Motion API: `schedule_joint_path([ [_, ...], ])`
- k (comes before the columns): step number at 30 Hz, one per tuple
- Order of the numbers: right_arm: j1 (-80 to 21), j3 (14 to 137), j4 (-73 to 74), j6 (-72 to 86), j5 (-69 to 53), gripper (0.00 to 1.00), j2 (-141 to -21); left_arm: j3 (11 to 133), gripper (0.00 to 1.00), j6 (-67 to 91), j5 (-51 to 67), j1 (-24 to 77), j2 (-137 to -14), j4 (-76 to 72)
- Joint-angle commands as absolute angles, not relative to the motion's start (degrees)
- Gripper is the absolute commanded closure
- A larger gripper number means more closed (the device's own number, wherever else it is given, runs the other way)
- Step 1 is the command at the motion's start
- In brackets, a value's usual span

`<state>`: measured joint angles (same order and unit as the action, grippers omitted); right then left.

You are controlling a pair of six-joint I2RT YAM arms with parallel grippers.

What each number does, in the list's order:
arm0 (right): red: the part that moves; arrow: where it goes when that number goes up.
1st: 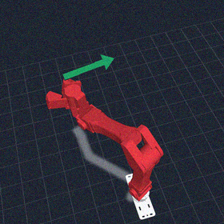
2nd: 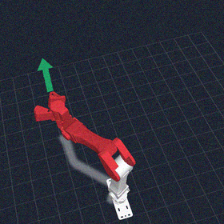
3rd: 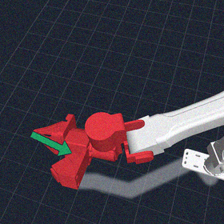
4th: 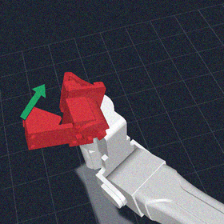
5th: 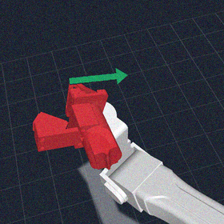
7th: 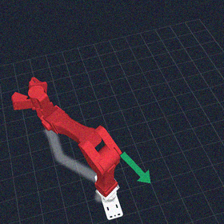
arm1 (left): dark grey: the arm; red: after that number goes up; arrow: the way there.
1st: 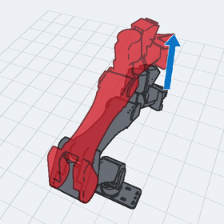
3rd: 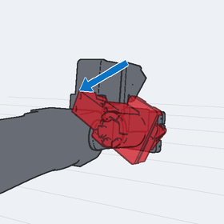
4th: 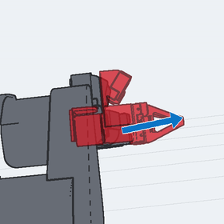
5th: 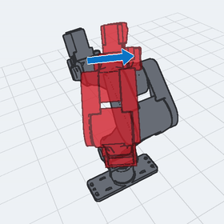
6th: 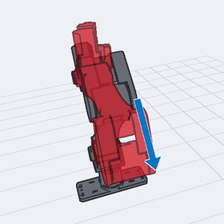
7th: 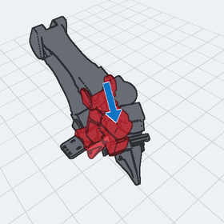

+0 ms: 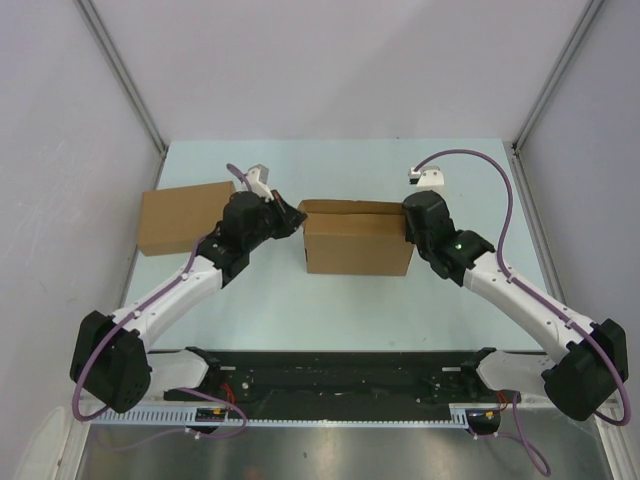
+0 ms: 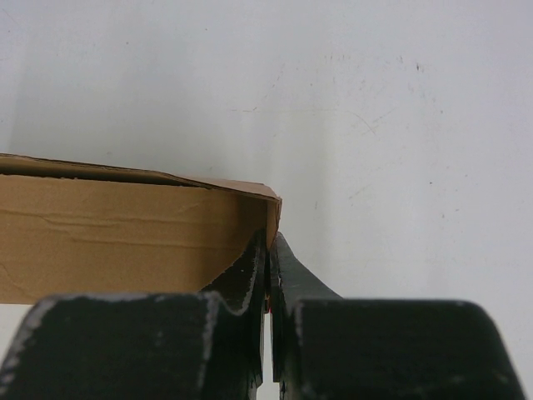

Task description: Fold the paper box

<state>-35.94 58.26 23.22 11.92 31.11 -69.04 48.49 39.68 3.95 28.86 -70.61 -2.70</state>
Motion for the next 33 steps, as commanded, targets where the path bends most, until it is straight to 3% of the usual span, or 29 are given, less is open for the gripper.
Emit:
schedule_joint_path([
  [1, -37.44, 57.48, 24.08, 12.13, 27.86, 1.0, -68.73, 47.99, 1.0, 42.1, 4.66, 31.9, -70.75, -1.76],
  [33, -38.85, 56.08, 23.64, 13.62, 27.34, 1.0, -68.03, 33.84, 1.0, 34.54, -22.75, 40.42, -66.97, -10.37],
])
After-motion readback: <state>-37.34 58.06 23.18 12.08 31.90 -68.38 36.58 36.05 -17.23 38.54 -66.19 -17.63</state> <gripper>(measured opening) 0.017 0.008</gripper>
